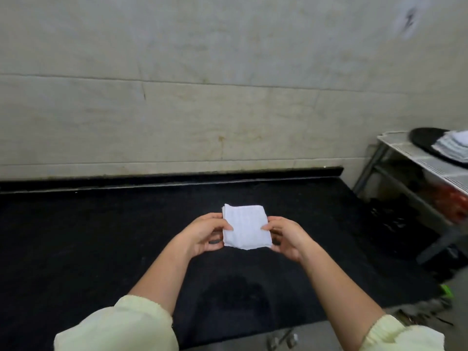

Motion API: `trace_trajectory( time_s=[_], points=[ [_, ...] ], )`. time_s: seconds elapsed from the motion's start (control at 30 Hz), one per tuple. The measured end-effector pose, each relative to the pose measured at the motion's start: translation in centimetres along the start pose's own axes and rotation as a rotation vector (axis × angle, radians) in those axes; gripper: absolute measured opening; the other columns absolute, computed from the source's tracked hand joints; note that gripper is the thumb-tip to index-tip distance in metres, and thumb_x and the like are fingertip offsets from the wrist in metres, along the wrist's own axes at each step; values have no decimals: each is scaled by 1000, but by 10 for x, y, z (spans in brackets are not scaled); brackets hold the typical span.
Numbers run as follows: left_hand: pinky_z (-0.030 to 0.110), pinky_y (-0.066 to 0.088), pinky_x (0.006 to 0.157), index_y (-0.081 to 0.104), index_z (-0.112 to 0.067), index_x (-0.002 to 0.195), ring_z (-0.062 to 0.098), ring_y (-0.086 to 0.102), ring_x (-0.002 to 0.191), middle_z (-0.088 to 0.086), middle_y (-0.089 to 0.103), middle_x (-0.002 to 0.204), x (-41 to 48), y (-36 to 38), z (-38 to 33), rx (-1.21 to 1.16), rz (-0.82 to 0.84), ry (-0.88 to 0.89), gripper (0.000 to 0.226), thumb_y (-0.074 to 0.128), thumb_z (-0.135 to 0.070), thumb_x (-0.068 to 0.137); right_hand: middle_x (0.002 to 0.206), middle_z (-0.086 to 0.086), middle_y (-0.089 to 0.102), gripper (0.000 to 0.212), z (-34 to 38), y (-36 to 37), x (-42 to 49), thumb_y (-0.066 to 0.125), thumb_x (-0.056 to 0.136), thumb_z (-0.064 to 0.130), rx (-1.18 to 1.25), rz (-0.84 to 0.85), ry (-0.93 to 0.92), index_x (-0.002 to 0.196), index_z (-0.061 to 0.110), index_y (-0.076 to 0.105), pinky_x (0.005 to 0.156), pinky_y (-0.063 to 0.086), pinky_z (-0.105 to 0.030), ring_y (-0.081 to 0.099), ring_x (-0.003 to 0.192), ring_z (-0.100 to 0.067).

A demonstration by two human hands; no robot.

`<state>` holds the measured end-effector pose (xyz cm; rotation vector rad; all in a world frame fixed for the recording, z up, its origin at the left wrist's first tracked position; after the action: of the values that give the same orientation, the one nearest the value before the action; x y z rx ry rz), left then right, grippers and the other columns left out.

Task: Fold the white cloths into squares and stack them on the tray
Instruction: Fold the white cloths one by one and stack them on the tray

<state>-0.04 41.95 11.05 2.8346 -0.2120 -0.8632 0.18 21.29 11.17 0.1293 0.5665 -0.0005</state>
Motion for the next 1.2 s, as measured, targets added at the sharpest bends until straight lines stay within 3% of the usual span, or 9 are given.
trace_trajectory(
  time_s=[0.3,0.5,0.83,0.93,1.07,1.2],
  points=[
    [23,51,57,71,-20,99,12,55,67,0,60,81,69,182,-50,214,249,16,29,63,-2,78,99,-11,66,22,57,-169,-16,59,78,-4,166,-259,-119,94,9,68,62,50,-32,63,88,-23],
    [24,49,59,68,-23,94,12,59,71,-1,64,83,115,292,-77,261,368,35,22,62,-6,80,90,-7,66,21,103,-271,-11,59,78,-4,213,-359,-190,93,8,67,66,51,-30,63,81,-21],
    [25,50,64,67,-23,96,12,57,72,-1,63,86,186,443,-138,240,447,71,23,62,-6,82,88,-4,66,20,196,-410,17,57,80,0,238,-383,-234,93,10,69,59,47,-27,60,75,-17],
    [20,51,56,66,-24,92,6,59,59,-2,62,80,199,489,-156,229,460,97,22,61,-4,84,85,-4,64,18,226,-451,25,57,80,0,248,-387,-277,89,10,69,57,46,-24,56,71,-16],
    [18,54,50,63,-21,93,10,57,68,0,62,83,219,548,-175,169,472,124,22,59,0,84,86,-6,64,17,262,-509,35,60,80,-2,240,-399,-326,91,8,68,59,46,-26,57,80,-19],
    [17,55,53,60,-21,84,10,58,63,0,62,79,243,607,-186,145,462,139,24,57,3,84,85,-5,63,19,297,-567,50,59,81,-2,195,-363,-348,95,10,66,60,49,-27,60,78,-18]
  ],
)
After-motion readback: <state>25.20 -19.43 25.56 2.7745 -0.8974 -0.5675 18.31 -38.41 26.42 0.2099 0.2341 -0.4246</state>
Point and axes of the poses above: each hand's wrist, its own x-axis towards the middle knuckle, its own y-axis out of the palm, z = x × y, the point moved 2 cm from there along x, towards the middle knuckle
